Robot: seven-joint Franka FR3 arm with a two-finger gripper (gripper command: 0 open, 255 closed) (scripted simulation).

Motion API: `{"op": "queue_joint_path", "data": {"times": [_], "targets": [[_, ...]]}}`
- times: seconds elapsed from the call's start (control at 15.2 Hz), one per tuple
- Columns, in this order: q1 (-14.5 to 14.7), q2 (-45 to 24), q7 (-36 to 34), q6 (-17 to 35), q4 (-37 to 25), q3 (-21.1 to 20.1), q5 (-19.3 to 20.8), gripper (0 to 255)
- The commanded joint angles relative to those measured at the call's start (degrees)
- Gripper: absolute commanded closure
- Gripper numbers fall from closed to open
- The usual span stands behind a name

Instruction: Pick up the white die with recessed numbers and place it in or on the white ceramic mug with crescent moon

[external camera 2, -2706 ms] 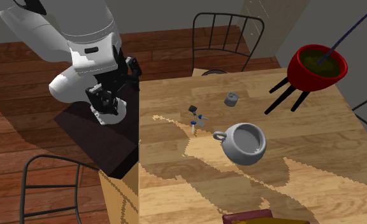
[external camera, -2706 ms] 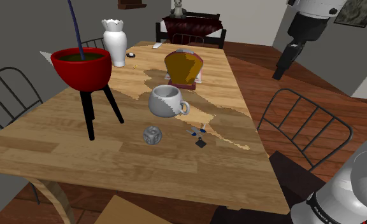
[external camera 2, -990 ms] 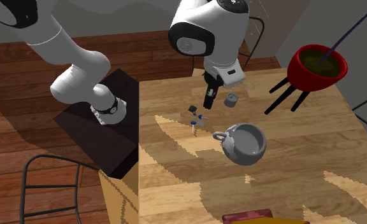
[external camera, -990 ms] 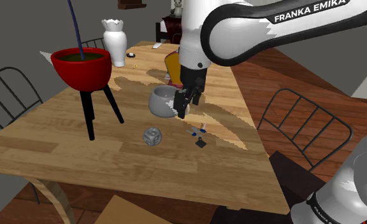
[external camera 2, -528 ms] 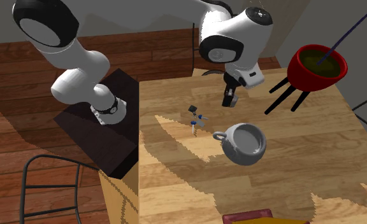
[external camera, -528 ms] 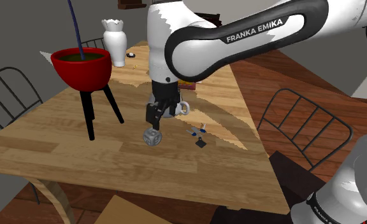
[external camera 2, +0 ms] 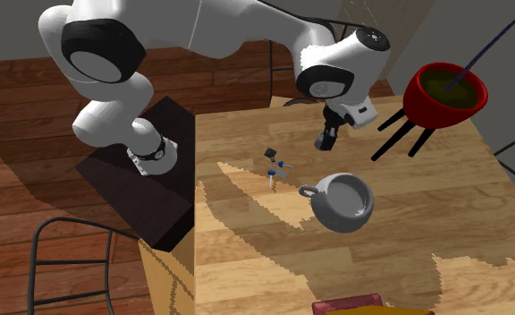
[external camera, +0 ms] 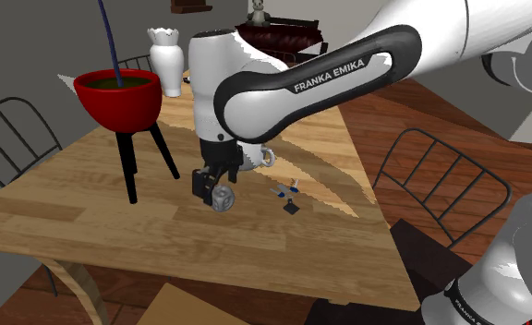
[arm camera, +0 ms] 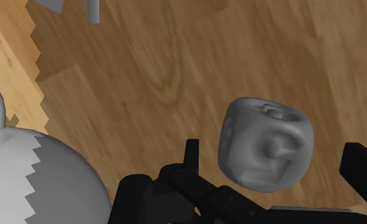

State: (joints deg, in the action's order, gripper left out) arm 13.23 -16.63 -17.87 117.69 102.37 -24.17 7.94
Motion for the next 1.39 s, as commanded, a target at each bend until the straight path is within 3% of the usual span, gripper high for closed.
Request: {"op": "queue_joint_path", "data": {"times": [0.0,0.59,0.66,1.32], "targets": [[0.04,-0.47,-0.17,1.31,0.85,0.10,0.27,0],[0.09,-0.95,-0.34,2.34,1.45,0.20,0.54,0],[0.09,-0.95,-0.34,2.34,1.45,0.20,0.54,255],[0.06,-0.65,-0.23,1.69,1.07,0.14,0.37,255]]}}
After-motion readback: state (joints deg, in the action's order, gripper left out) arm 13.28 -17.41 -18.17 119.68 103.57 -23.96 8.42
